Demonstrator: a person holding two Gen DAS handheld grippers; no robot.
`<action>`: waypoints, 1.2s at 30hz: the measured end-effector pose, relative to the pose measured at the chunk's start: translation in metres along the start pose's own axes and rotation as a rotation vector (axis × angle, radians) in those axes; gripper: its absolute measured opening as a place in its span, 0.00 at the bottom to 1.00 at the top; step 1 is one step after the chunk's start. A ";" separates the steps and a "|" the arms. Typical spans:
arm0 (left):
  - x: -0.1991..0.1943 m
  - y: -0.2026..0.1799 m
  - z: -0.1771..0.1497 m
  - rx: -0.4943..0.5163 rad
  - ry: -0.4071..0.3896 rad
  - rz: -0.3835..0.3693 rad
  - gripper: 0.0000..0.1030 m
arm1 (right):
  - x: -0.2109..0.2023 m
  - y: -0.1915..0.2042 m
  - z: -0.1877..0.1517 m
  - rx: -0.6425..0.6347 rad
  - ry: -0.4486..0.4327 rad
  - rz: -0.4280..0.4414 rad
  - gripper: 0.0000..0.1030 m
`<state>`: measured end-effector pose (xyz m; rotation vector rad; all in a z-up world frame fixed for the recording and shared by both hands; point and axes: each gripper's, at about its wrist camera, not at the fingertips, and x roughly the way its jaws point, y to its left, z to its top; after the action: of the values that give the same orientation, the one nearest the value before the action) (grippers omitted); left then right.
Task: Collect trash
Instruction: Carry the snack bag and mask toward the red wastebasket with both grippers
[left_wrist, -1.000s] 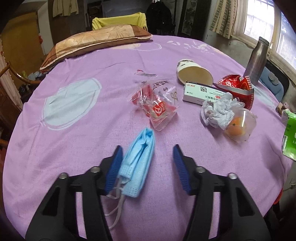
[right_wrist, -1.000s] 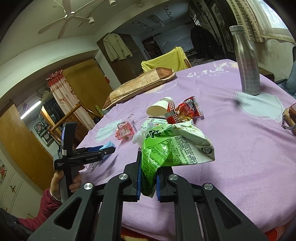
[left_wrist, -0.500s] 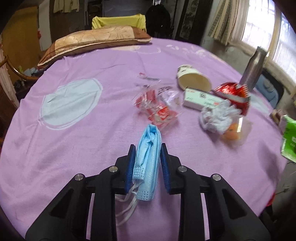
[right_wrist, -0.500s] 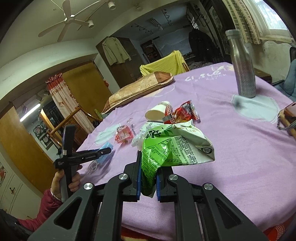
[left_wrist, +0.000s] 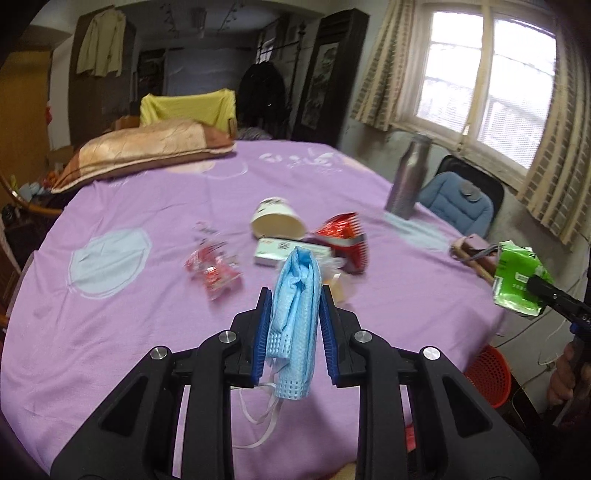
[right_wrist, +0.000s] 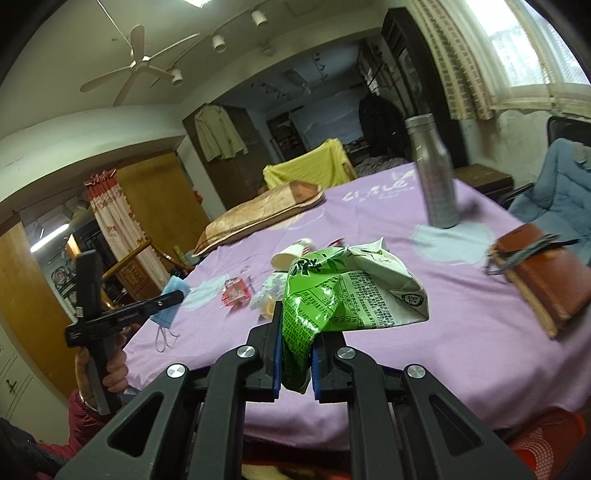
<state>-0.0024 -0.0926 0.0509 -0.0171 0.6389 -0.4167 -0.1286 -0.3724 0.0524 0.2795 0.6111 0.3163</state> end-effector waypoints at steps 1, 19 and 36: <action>-0.003 -0.009 0.001 0.009 -0.008 -0.016 0.26 | -0.007 -0.002 0.000 0.000 -0.010 -0.012 0.12; 0.018 -0.179 0.000 0.212 0.028 -0.310 0.26 | -0.152 -0.097 -0.045 0.127 -0.136 -0.295 0.12; 0.104 -0.331 -0.052 0.418 0.271 -0.524 0.26 | -0.140 -0.235 -0.155 0.426 0.109 -0.481 0.27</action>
<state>-0.0809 -0.4299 -0.0035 0.2796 0.8021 -1.0663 -0.2814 -0.6145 -0.0784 0.5121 0.8295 -0.2695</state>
